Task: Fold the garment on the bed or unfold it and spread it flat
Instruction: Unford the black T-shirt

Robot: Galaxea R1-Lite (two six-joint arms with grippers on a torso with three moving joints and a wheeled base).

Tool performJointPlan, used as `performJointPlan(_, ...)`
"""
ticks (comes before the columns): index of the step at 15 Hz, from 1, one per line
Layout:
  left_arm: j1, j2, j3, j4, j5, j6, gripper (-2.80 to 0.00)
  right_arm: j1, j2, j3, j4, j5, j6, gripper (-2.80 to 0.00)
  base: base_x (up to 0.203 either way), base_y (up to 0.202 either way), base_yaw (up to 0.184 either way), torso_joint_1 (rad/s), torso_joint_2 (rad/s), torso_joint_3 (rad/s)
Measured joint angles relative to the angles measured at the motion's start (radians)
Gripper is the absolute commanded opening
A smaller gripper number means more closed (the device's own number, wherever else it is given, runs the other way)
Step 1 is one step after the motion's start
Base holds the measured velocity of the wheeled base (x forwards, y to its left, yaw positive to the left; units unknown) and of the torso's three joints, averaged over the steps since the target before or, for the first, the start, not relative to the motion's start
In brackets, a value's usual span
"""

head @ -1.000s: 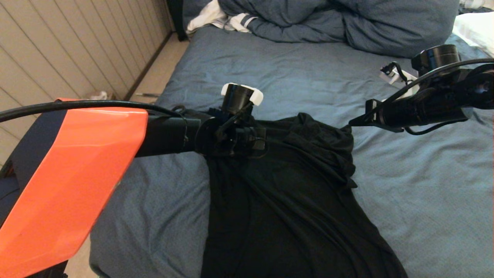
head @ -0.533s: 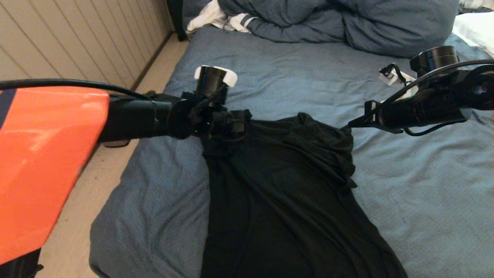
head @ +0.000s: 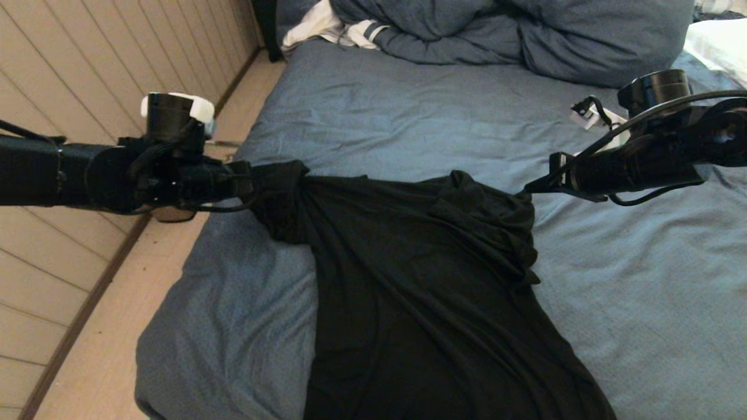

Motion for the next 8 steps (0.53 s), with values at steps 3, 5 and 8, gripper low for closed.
performJointPlan(3,0.060,-0.089,0.217,-0.145,-0.005,-0.002,-2.80,0.009,0.000,0.008,0.000,0.000,-0.001,-2.80,0.000,0.000,0.000,0.000,0.00,0.000)
performJointPlan(5,0.104,-0.139,0.353,-0.257,-0.007,-0.002,-2.80,0.010,0.000,0.008,0.000,0.001,0.000,-2.80,0.000,0.000,0.000,0.000,0.00,0.000)
performJointPlan(8,0.183,-0.186,0.498,-0.411,-0.007,-0.001,-2.80,0.016,0.001,0.010,0.000,0.000,-0.001,-2.80,0.000,0.000,0.000,0.000,0.00,0.000)
